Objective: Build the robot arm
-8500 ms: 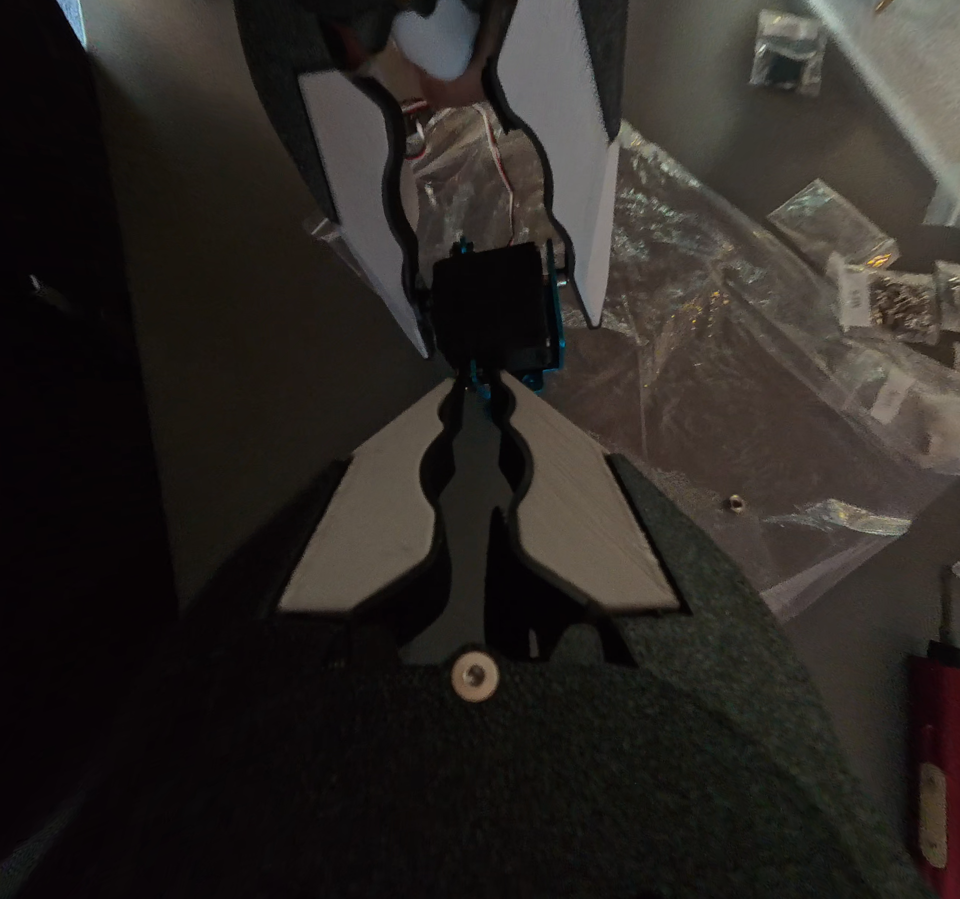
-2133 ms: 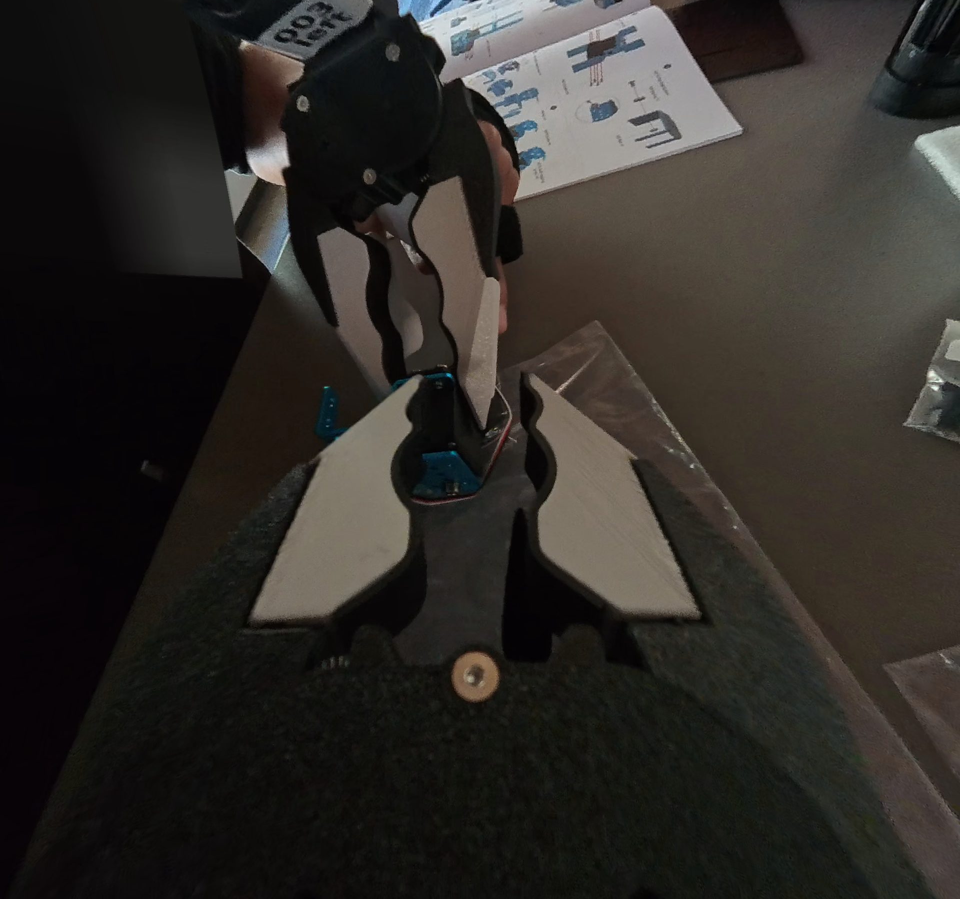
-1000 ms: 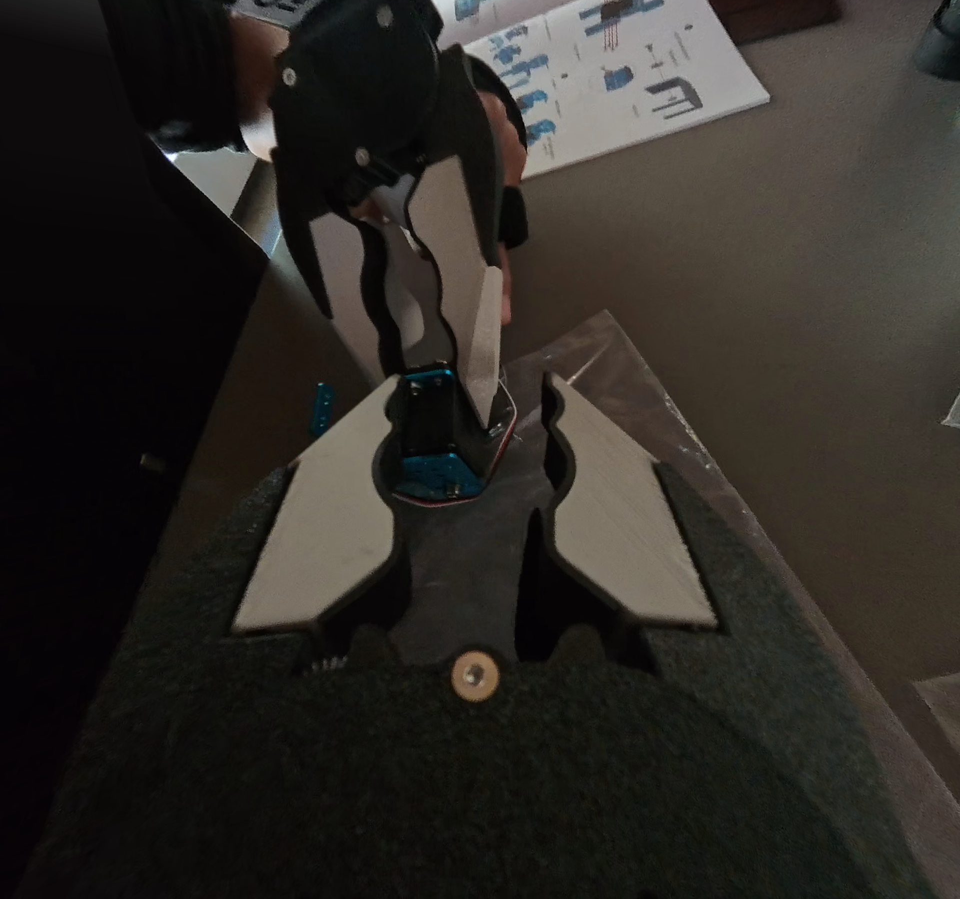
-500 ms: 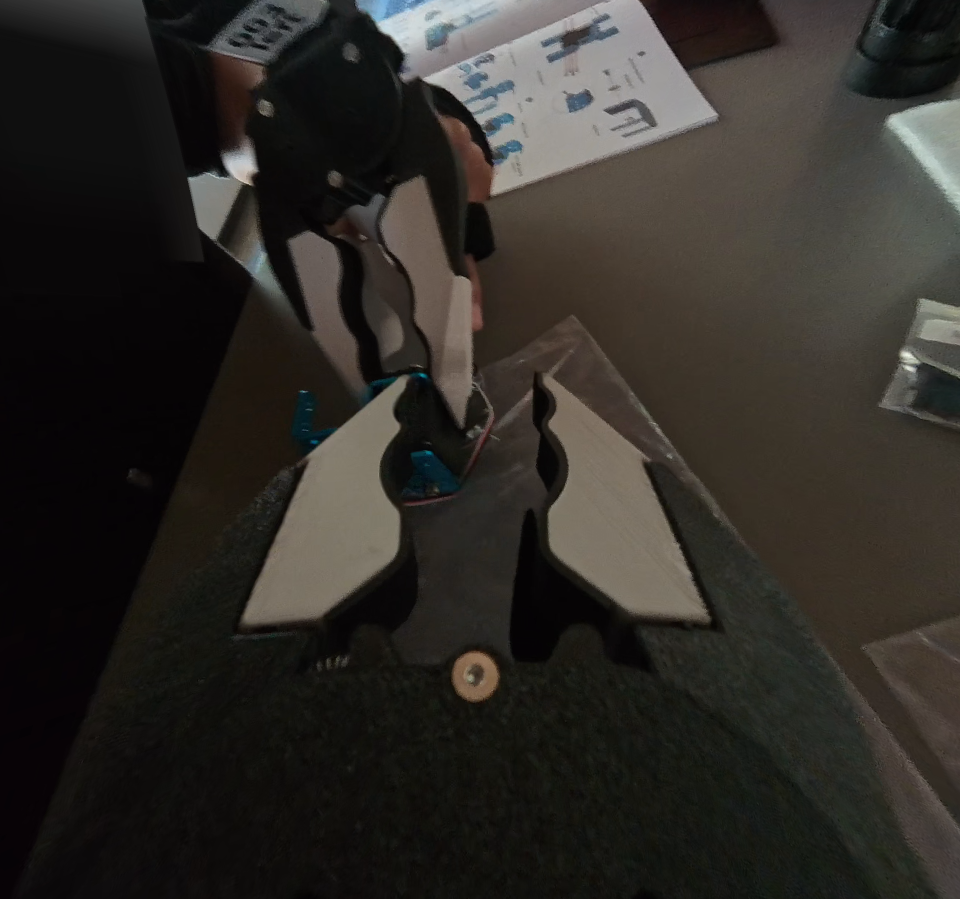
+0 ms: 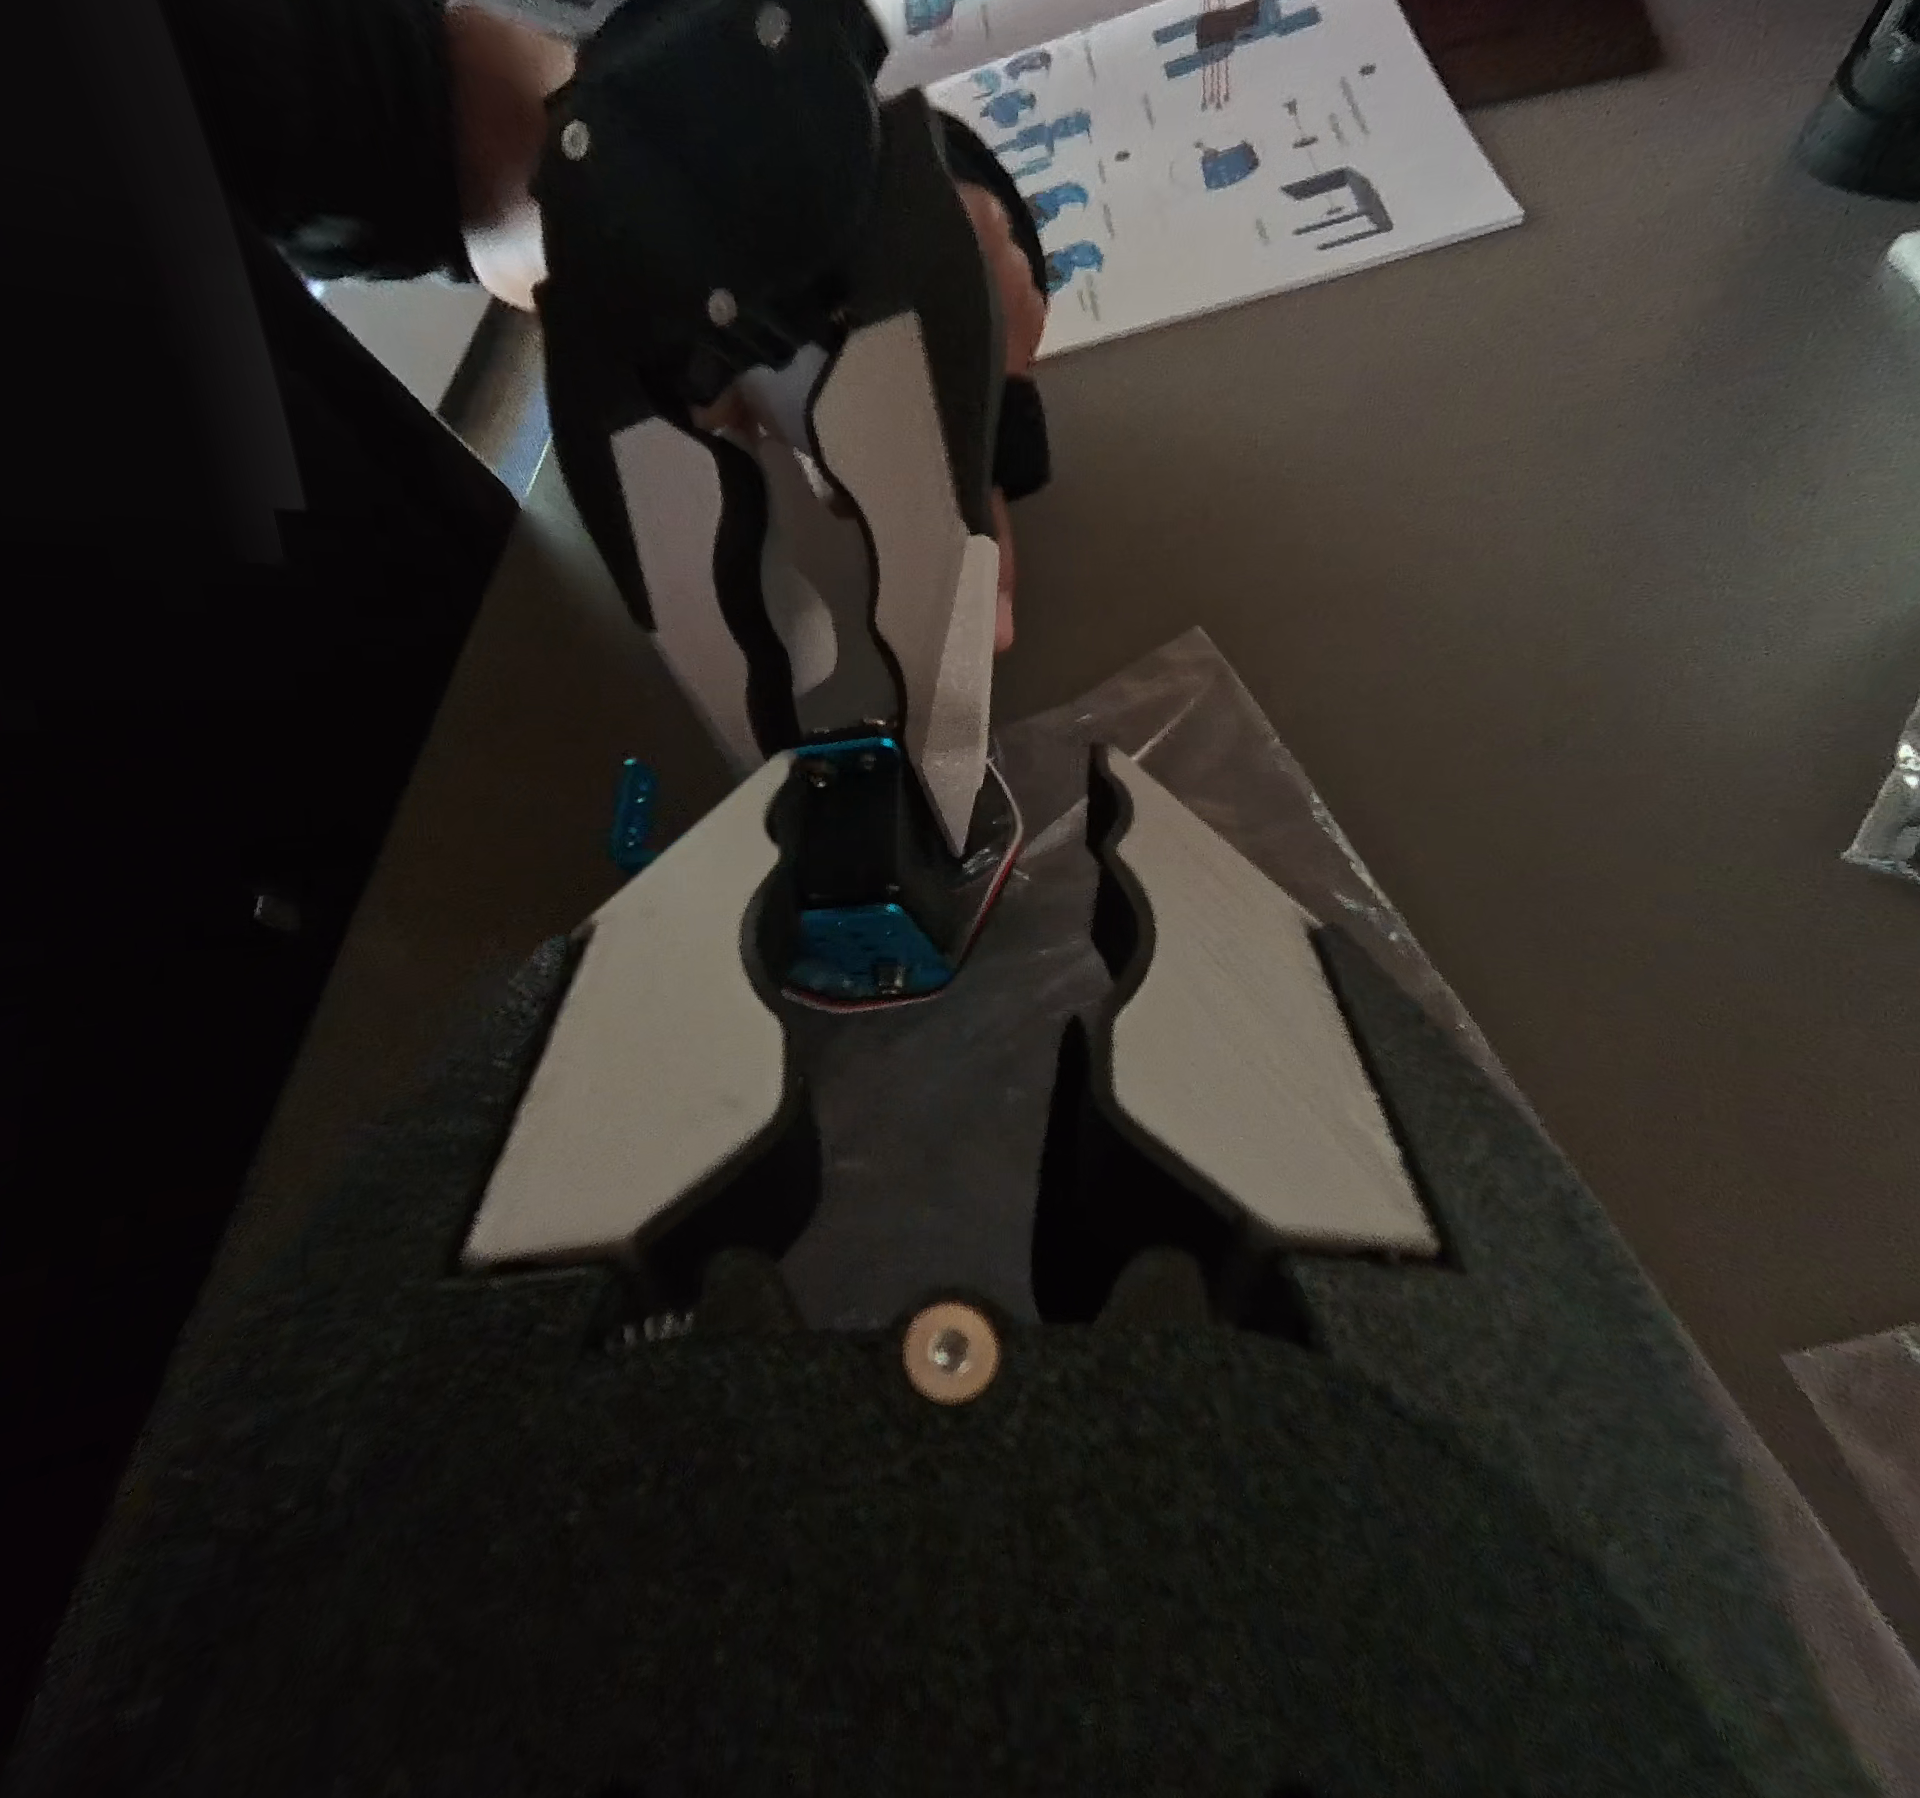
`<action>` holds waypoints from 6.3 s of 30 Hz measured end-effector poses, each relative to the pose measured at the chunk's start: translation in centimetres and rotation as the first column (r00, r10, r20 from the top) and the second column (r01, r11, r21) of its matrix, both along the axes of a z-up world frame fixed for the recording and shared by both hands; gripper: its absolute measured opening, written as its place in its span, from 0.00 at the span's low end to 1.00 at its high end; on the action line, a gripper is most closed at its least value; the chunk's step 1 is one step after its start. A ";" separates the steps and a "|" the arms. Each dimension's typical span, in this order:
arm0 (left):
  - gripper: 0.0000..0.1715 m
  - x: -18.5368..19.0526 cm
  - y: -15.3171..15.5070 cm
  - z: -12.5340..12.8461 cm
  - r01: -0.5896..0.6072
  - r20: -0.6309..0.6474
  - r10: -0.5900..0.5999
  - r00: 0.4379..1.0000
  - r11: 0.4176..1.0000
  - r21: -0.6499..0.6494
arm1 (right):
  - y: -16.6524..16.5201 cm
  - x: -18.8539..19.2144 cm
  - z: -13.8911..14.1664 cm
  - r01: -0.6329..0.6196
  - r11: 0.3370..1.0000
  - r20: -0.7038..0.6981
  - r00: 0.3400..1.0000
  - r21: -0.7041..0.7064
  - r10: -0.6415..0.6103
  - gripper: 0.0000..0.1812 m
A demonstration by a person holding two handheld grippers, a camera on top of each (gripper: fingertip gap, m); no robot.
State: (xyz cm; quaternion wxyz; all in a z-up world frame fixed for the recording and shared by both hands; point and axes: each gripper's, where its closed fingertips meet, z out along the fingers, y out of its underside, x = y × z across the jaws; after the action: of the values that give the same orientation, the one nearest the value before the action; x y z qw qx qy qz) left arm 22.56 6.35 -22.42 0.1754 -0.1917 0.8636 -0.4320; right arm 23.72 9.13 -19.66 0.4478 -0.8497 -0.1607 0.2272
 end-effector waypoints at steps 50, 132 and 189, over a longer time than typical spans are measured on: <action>0.17 -0.3 -0.2 0.0 0.010 0.002 -0.010 1.000 1.000 0.003 | -1.3 -2.1 0.8 -0.107 0.991 -0.297 0.952 -0.086 0.077 0.10; 0.23 1.6 -3.6 2.3 -0.593 -0.297 0.519 0.802 0.752 -0.288 | -5.2 2.4 0.7 0.006 0.986 -0.290 0.955 -0.167 -0.055 0.13; 0.08 2.6 -4.9 3.1 -0.650 -0.164 0.632 0.757 0.705 -0.283 | -6.6 1.7 0.0 -0.080 0.972 -0.552 0.832 -0.221 -0.058 0.11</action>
State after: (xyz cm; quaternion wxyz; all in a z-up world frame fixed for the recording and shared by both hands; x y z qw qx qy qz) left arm 25.15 1.45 -19.32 0.2569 -0.5174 0.6646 -0.4740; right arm 25.44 2.52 -19.68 0.3700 -0.7930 -0.0007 0.4840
